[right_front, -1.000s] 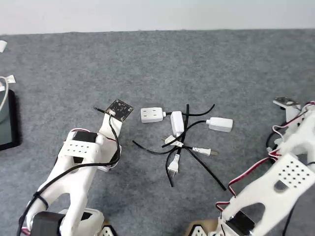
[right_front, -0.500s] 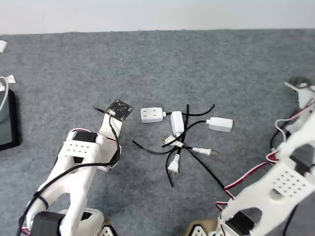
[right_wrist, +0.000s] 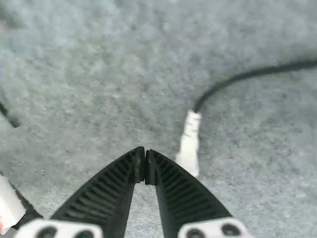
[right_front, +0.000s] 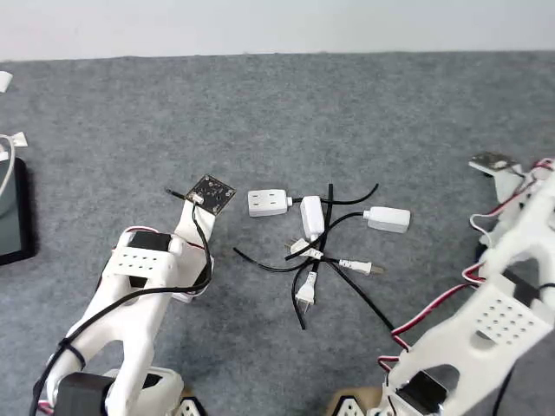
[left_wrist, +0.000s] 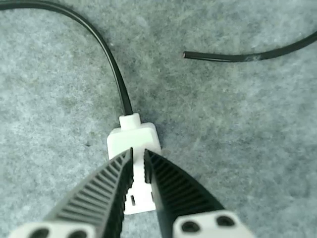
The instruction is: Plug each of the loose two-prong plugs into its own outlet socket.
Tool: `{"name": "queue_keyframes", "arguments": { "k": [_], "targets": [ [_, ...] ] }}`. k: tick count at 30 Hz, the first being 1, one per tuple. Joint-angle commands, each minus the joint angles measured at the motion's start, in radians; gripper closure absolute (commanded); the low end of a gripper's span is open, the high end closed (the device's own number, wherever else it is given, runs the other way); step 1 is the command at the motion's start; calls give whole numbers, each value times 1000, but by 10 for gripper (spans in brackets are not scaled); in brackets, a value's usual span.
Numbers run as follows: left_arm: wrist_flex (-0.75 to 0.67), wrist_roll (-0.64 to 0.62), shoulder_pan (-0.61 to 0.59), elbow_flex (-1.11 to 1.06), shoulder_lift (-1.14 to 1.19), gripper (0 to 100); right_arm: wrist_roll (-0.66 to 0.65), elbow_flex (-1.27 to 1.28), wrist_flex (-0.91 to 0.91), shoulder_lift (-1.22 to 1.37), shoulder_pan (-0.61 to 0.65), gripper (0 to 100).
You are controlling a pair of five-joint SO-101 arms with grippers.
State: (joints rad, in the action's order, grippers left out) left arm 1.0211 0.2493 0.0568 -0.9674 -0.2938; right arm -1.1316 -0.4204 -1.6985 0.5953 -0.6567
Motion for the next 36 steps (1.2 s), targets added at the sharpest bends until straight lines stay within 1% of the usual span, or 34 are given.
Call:
{"name": "queue_keyframes", "arguments": {
  "k": [1,3,6,8,17,20,22,30,36],
  "targets": [
    [28,8,-29,-97,9,987,-17,-6,45,-42,-54,990],
    [28,8,-29,-97,9,987,-25,-8,70,-13,-74,990],
    [28,8,-29,-97,9,987,-69,-12,96,50,-94,990],
    [28,8,-29,-97,9,987,-69,-14,122,79,-97,990],
    [28,8,-31,-97,9,987,-75,-12,211,96,-153,990],
    [28,8,-31,-97,9,987,-118,-8,220,97,-176,990],
    [28,8,-31,-97,9,987,-124,-8,217,102,-188,990],
    [28,8,-31,-97,9,987,-121,-9,223,108,-183,990],
    [28,8,-31,-97,9,987,-91,-12,197,97,-142,990]
  ]
}}
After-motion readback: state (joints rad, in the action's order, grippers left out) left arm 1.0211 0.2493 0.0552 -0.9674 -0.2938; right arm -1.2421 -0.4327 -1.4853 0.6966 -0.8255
